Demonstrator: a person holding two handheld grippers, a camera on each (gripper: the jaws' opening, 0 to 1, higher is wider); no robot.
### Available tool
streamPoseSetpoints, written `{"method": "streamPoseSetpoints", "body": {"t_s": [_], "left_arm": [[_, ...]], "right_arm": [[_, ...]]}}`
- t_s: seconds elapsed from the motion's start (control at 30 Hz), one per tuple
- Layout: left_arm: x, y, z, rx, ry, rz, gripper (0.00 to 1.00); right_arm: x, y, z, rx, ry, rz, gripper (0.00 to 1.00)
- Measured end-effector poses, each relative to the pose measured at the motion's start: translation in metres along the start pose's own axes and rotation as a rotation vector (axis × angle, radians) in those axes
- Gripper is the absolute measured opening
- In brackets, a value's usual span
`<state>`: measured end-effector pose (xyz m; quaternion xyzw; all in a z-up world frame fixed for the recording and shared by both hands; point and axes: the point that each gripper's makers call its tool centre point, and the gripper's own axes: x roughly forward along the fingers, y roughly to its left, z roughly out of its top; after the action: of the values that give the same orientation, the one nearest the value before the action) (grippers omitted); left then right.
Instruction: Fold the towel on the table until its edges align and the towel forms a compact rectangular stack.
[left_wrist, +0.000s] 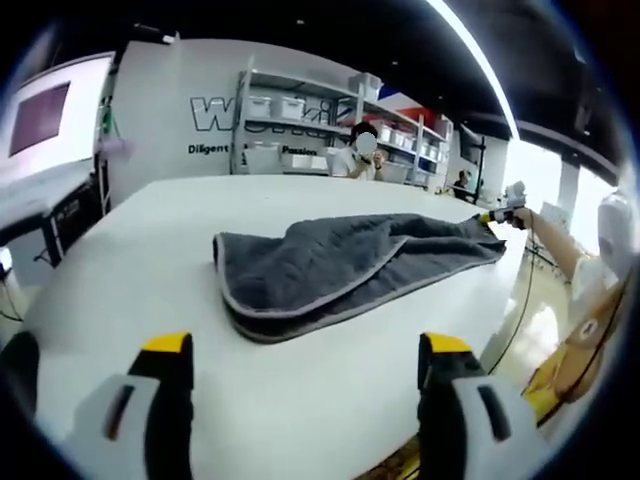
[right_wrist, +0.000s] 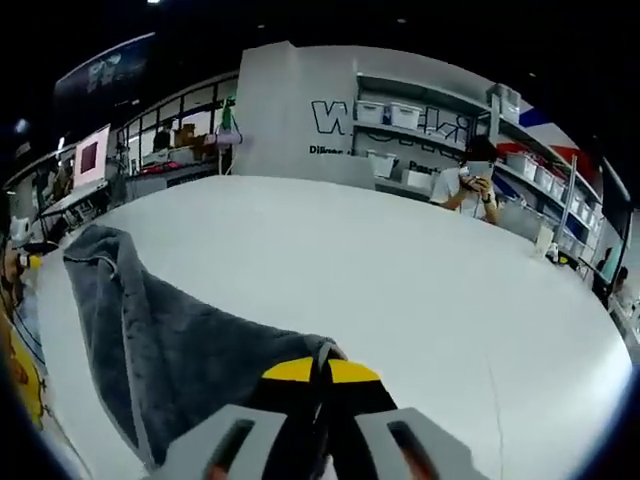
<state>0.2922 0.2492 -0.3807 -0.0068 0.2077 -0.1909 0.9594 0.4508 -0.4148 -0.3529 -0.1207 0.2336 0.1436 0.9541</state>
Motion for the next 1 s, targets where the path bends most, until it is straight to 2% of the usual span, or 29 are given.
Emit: {"method": "streamPoseSetpoints", "body": {"t_s": [0.17,0.33,0.47,0.67,1.0], "left_arm": [[-0.001,0.0,-0.001,-0.002,-0.003,0.0,0.98],[-0.004,0.001,-0.002,-0.007,-0.008,0.005,0.98],[-0.006,0.002,-0.003,-0.008,-0.008,0.013,0.98],[-0.01,0.001,-0.006,-0.015,-0.011,0.021,0.98],[-0.011,0.001,-0.005,-0.019,-0.016,0.026,0.98]], "right_arm": [[0.006,-0.016,0.014,-0.058,-0.006,-0.072,0.02],[0.017,-0.031,0.019,-0.107,0.012,-0.12,0.02],[0.033,-0.04,0.017,-0.116,0.042,-0.141,0.02],[0.055,-0.047,0.004,-0.118,0.101,-0.155,0.02],[0.052,-0.043,-0.005,-0.116,0.12,-0.138,0.03]]}}
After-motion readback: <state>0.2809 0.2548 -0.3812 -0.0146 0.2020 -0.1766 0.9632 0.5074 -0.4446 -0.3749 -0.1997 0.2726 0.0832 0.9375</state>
